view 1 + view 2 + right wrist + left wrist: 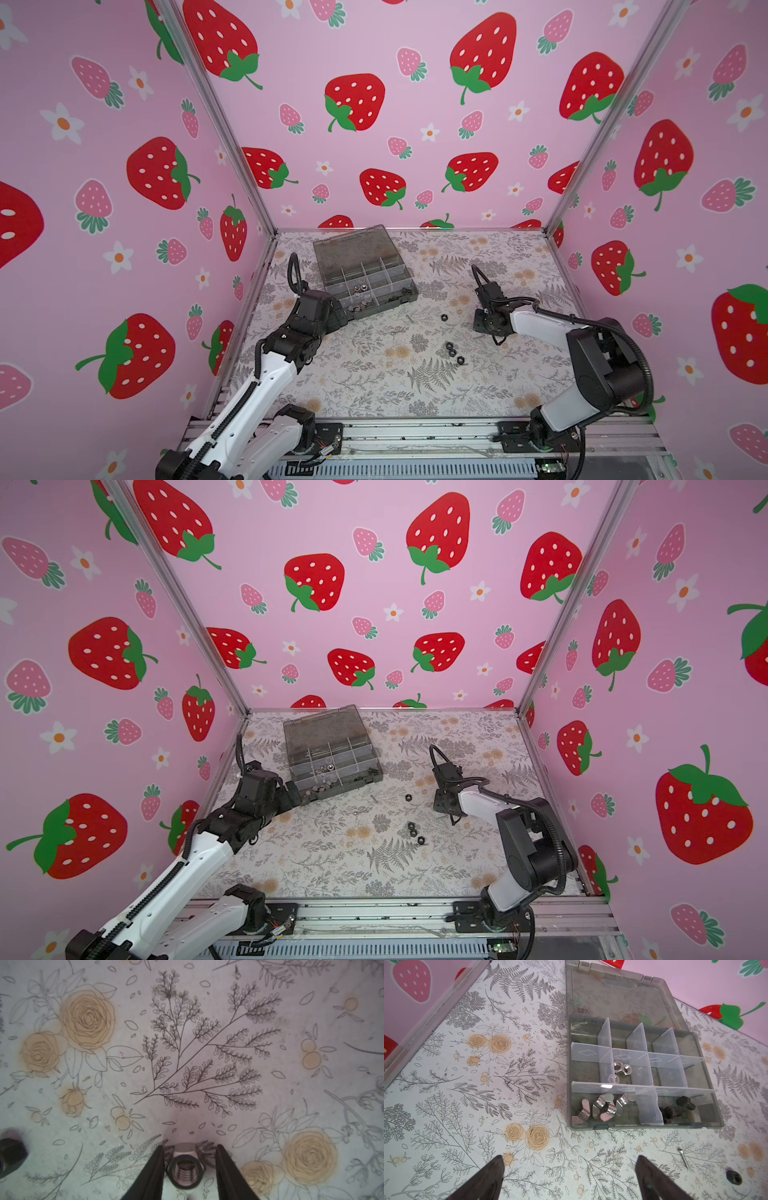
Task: Sort the screws and nuts into containers
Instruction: Pick up the nut from the middle-right of the table.
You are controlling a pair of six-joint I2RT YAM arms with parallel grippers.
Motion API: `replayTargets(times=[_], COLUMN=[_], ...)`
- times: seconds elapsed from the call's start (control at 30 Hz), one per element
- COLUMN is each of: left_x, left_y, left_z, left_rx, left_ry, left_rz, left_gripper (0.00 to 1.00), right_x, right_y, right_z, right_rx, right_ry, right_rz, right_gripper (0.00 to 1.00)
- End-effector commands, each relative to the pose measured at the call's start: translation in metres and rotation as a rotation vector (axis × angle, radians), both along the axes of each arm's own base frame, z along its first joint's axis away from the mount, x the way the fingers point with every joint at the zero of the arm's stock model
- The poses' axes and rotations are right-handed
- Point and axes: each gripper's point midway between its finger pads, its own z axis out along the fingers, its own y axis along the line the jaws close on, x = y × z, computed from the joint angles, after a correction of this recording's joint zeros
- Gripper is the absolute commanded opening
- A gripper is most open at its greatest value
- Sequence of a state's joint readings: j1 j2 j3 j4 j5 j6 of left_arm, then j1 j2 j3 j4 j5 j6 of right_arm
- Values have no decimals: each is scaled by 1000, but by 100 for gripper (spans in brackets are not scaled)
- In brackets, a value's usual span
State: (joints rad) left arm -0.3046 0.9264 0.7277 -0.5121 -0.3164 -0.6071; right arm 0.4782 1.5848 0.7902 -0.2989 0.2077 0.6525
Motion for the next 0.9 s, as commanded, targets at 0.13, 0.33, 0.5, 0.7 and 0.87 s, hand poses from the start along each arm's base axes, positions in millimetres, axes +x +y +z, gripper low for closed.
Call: replayTargets(times=[0.13, 0.33, 0.5, 0.7, 0.87], left_x=[2, -2, -8, -14, -14], left_y=[12, 18, 26, 33, 33], left_z=[6, 3, 3, 4, 4], left_rx=[-2, -11, -15, -16, -14], left_ry=[-42, -39, -43, -55, -49], left_rz=[84, 132, 186, 219, 221], left_gripper=[99, 99, 99, 99, 99], right_x=[-10, -16, -21, -25, -26], right_y=[6, 8, 11, 14, 13], right_z=[-10, -13, -20, -26, -28], right_rx=[15, 35, 50, 52, 42], right_ry=[63, 81, 108, 131, 135], right_rz=[24, 34, 49, 57, 59], right_gripper=[37, 37, 35, 30, 34])
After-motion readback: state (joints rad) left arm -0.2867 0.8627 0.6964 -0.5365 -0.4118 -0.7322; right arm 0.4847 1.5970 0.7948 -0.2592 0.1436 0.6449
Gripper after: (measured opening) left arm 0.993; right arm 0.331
